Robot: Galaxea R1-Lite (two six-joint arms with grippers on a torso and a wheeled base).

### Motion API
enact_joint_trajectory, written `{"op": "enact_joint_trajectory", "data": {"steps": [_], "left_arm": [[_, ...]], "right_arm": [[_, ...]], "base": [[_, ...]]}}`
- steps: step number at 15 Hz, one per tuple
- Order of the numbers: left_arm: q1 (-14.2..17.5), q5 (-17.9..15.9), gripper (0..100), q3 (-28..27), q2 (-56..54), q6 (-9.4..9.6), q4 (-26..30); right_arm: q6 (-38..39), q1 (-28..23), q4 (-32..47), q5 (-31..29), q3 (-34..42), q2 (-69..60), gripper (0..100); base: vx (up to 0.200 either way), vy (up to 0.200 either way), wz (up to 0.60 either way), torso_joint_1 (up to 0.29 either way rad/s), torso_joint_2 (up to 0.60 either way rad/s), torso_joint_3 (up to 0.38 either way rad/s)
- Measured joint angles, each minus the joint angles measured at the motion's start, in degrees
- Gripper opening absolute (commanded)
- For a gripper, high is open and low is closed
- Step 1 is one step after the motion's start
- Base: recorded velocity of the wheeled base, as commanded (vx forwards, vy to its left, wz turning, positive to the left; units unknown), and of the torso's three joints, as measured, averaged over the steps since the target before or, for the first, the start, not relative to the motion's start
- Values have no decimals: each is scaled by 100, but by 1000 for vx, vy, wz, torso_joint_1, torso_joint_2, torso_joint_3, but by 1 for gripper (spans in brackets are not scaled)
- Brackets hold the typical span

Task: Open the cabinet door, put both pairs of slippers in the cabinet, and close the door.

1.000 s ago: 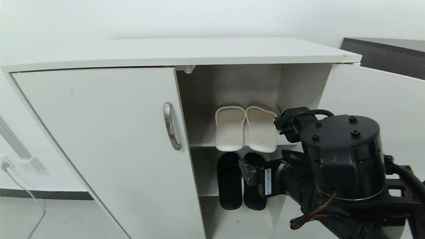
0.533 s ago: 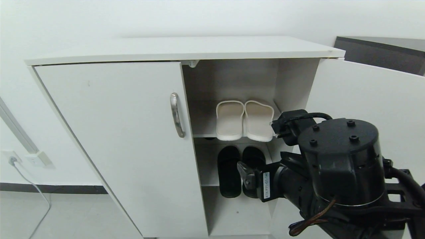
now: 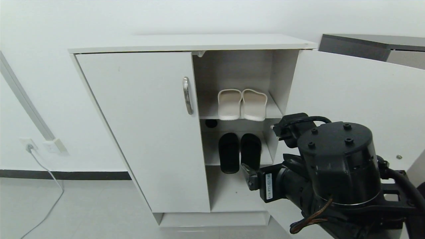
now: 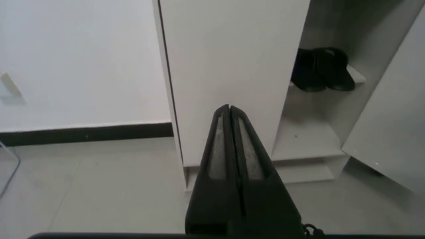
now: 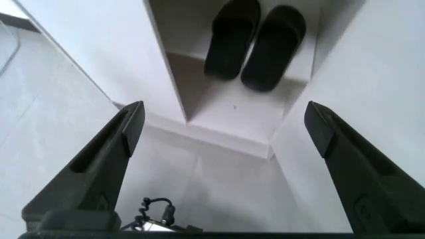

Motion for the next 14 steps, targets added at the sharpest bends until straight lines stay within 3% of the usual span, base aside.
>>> {"op": "enact_joint_trajectory", "data": {"steps": [4, 14], "left_arm": [[0, 0, 0, 0, 0, -2, 7], [2, 0, 0, 0, 0, 0, -2]], "right_arm": [[-9, -62, -44, 9, 69, 5, 100], [-90, -167, -280, 46, 207, 41, 100]], "base": [[-200, 0, 0, 4, 2, 2], [0, 0, 0, 0, 0, 0]]}}
